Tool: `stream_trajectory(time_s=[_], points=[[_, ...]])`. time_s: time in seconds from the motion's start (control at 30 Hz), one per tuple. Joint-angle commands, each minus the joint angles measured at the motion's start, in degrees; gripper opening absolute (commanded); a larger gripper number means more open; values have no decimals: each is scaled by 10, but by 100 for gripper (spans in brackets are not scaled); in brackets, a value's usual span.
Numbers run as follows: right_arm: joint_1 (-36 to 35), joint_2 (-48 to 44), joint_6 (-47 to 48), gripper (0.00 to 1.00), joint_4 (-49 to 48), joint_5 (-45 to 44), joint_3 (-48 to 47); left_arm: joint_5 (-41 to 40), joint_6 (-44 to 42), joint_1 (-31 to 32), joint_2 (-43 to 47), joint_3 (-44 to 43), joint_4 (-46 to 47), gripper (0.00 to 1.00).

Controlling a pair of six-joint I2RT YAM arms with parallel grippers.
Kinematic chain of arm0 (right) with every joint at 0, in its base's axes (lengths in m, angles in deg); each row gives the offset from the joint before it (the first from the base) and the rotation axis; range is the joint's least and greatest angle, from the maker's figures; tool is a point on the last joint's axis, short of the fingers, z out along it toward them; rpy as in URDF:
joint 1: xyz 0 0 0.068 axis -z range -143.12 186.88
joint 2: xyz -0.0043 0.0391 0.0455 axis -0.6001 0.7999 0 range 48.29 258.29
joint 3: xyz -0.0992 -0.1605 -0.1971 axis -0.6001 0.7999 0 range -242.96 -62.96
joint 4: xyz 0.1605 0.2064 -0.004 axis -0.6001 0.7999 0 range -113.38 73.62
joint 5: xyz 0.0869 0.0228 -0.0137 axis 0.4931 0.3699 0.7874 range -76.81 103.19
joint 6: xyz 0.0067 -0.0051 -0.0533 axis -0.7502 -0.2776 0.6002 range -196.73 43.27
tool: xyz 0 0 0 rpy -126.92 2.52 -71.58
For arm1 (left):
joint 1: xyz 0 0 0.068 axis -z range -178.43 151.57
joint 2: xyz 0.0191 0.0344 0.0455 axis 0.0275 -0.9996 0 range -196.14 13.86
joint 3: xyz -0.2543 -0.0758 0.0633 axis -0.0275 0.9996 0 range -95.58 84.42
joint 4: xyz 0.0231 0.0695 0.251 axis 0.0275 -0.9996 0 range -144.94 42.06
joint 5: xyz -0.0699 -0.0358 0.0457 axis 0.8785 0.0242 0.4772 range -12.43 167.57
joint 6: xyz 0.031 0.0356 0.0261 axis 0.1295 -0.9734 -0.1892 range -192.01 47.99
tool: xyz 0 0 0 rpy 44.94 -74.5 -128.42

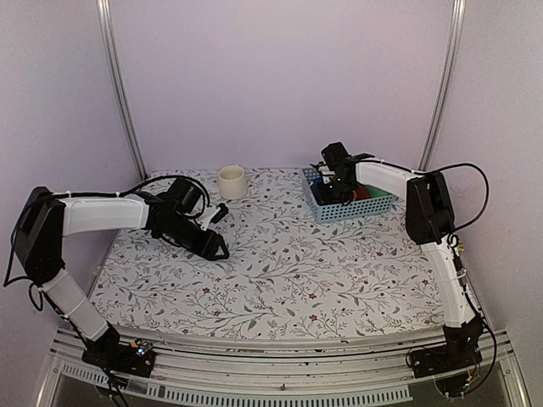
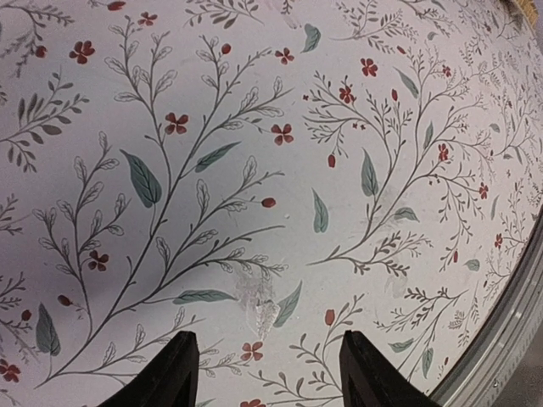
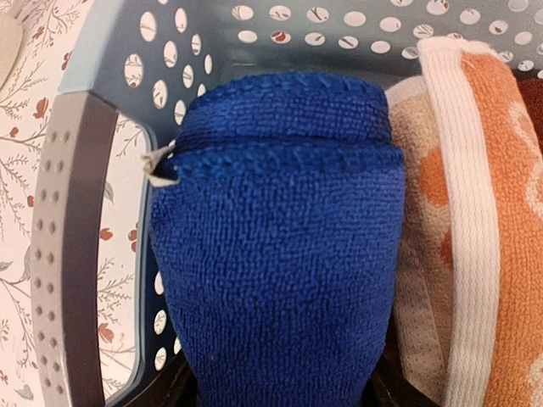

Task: Roll the towels
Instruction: Place the towel in the bin, then adjust the towel in the bin.

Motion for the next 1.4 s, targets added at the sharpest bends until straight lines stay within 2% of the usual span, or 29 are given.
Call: stream_trajectory(time_s=[0.0,0.4,0.47,0.57,0.67,0.77,0.97,1.07,1.37], points=[[8,-70,8,56,5,32,27,10,-2,-7,-8,2,4,59],[35,-151,56,69,-2,125,60,17,-5,-8,-13,0,2,59],[42,-141,66,64,-14,153,50,19,-4,-8,-15,-2,2,59],[53,-103,96,40,-19,213,13,21,-3,-8,-17,-3,2,59],[56,-53,94,34,-20,244,-29,20,-3,-7,-16,-1,2,59],[55,-18,87,33,-23,254,-57,19,-3,-7,-16,1,2,59],[56,21,80,34,-46,197,-73,17,-3,-8,-19,0,1,59],[57,42,82,37,-67,169,-82,18,-4,-8,-20,0,1,59],[56,51,83,39,-45,195,-94,16,-4,-8,-21,-2,0,59]])
